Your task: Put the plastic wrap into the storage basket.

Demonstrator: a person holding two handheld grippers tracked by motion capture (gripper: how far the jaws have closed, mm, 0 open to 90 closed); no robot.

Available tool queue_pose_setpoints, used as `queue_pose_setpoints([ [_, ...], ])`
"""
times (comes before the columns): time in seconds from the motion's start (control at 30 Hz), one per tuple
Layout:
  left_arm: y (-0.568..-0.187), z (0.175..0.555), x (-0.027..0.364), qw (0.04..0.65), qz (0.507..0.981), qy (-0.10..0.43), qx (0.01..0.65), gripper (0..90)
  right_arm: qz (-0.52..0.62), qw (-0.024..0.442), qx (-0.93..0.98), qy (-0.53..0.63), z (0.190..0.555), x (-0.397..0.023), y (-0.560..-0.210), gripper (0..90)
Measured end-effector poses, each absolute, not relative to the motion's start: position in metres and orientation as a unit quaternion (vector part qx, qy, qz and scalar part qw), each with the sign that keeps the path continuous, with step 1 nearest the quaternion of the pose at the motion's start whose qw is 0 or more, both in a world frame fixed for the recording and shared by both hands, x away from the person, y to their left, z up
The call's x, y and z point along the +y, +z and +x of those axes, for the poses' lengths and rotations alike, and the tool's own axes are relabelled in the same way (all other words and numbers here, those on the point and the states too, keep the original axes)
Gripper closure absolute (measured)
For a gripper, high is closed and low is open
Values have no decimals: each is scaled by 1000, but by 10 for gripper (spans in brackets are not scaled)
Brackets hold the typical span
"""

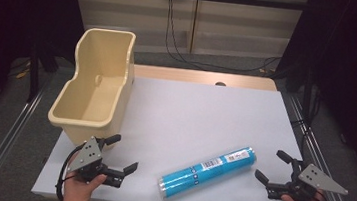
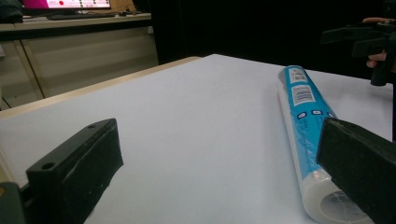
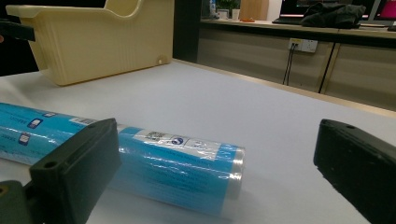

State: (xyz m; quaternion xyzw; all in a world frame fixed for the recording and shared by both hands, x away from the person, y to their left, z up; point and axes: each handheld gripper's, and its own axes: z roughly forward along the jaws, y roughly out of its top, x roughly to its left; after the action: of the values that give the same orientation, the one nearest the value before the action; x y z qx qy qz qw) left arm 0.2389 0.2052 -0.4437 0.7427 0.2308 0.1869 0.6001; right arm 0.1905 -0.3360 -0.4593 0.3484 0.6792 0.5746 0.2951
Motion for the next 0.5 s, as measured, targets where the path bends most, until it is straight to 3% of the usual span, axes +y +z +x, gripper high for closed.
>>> queue_pose_setpoints([
  [0.5,-440,243,190,601,747,181,220,0,348,296,679,575,189,-337,-459,0],
])
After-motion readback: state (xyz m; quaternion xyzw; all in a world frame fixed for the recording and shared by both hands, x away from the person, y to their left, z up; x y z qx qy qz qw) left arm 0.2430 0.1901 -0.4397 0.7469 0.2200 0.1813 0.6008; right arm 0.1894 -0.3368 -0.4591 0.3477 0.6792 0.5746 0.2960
